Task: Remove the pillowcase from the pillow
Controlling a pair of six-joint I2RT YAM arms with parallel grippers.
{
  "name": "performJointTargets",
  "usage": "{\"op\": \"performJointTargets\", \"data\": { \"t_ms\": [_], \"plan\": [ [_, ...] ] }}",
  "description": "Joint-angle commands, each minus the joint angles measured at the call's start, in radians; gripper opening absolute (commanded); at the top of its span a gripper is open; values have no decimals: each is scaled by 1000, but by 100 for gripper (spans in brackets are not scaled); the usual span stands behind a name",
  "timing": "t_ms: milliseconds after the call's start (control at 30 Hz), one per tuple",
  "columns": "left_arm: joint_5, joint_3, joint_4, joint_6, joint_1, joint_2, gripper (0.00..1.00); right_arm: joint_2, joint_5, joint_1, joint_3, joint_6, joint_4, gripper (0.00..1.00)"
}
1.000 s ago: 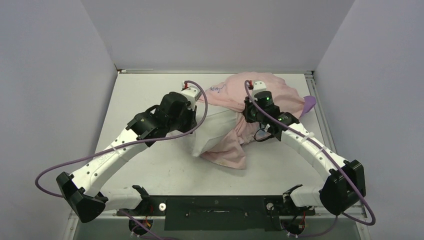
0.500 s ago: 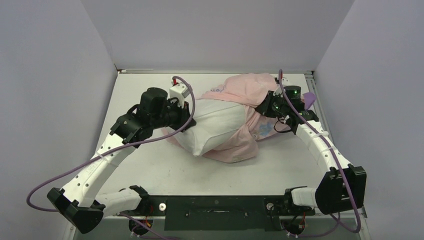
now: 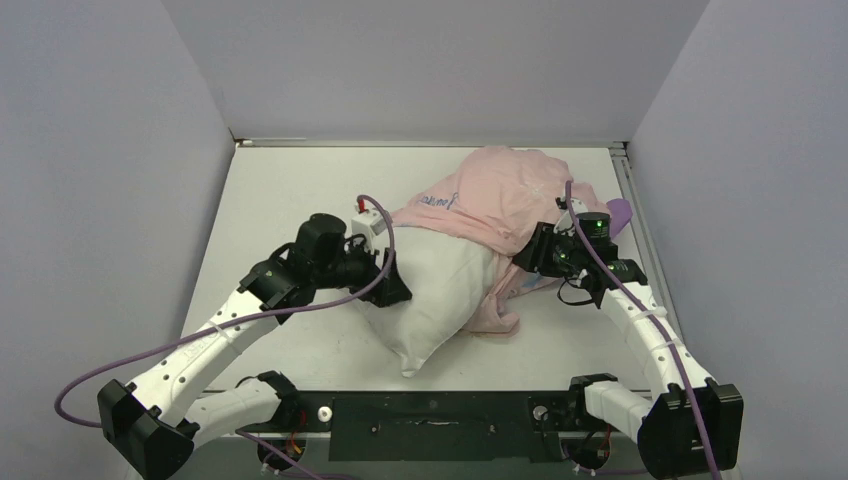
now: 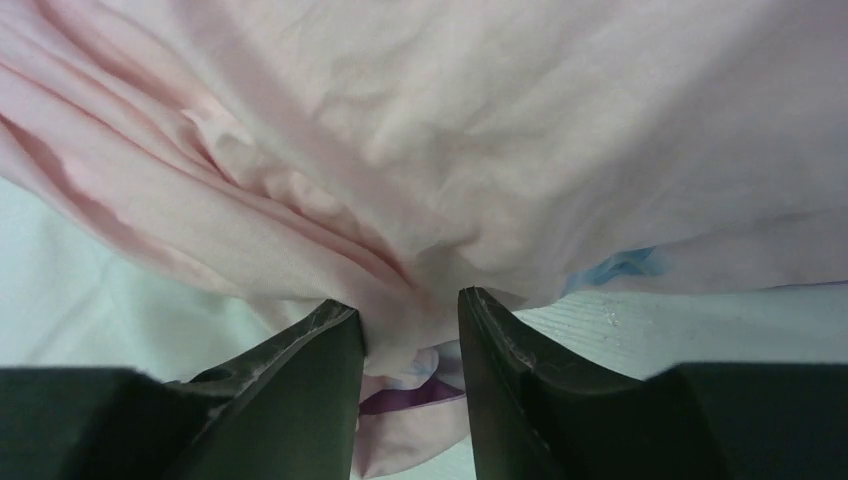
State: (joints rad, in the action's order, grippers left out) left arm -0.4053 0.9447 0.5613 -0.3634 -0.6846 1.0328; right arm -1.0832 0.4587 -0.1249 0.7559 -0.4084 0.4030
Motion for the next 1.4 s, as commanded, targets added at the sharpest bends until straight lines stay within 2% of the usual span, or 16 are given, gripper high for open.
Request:
{"op": "performJointTargets", "data": {
  "t_ms": [0, 167, 300, 533, 733, 1033, 1367],
  "plan": [
    [39, 134, -42, -34, 120, -16, 68, 61, -72, 2, 97, 81, 77, 44],
    [151, 203, 4, -33, 281, 47, 75, 82, -108, -42, 195, 121, 114, 61],
    [177, 238, -15, -41, 365, 144, 78, 81, -170, -127, 246, 137, 112, 75],
    [74, 267, -81, -36, 384, 354, 79, 17, -231, -239, 332, 161, 86, 87],
    [-29, 168, -164, -77, 379, 376, 70, -71, -226, -308, 446, 197, 51, 93],
    [-43, 45, -200, -95, 354, 285, 49, -318, -263, -492, 675, 271, 24, 96],
    [-21, -35, -230, -93, 326, 196, 3, -656, -287, -661, 915, 354, 89, 97]
  ]
}}
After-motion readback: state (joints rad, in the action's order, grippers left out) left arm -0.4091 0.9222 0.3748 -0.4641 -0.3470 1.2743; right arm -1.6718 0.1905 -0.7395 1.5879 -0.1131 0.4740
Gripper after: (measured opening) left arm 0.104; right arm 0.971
